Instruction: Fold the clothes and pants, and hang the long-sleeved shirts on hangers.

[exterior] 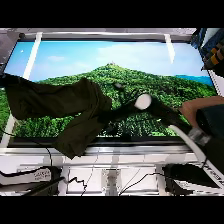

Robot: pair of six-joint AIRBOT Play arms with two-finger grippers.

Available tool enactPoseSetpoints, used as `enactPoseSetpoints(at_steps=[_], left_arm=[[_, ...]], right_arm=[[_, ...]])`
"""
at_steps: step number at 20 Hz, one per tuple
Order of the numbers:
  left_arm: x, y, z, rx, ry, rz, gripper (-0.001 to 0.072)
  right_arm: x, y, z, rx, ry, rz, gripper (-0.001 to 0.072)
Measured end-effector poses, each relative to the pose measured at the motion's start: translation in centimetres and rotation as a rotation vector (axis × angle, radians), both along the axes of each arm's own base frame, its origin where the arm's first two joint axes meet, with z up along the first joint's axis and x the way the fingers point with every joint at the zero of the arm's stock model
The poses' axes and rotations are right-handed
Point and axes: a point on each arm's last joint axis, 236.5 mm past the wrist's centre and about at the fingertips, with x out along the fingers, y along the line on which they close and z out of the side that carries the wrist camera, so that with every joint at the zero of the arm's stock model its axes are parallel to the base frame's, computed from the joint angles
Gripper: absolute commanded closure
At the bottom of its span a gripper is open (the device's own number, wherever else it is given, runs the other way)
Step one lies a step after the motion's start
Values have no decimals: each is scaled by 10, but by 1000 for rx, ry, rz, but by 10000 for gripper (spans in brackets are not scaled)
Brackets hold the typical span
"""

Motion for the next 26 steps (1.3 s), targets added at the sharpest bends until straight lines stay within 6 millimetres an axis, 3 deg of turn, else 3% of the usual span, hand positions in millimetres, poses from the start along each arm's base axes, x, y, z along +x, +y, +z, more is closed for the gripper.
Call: enactPoseSetpoints(at_steps=[4,6,11,13,14,15,17,22,24,26], left_arm=[[9,4,-9,11,-11,-7,670],[11,4,-10,13,-13,-8,670],[14,5,-11,15,-22,-10,670],[15,5,-11,14,-25,-10,670],[15,5,-11,13,-25,-10,670],[15,5,-11,13,-27,-10,670],[15,5,-12,12,-25,-10,671],[15,4,-10,11,-29,-10,670],[14,4,-4,15,-40,-10,671],[15,4,10,27,-71,-11,671]], right_arm=[[-51,42,-29,-13,129,38,135],[-61,57,-43,-12,164,24,137],[-40,84,-67,22,184,-105,165],[-25,90,-70,38,165,-149,257],[-17,93,-71,46,158,-170,334],[-10,94,-73,50,152,-189,458],[-1,92,-76,51,150,-211,693],[14,72,-61,51,133,-168,697],[26,46,-46,29,91,-122,697],[47,3,-28,-21,17,-100,697]])
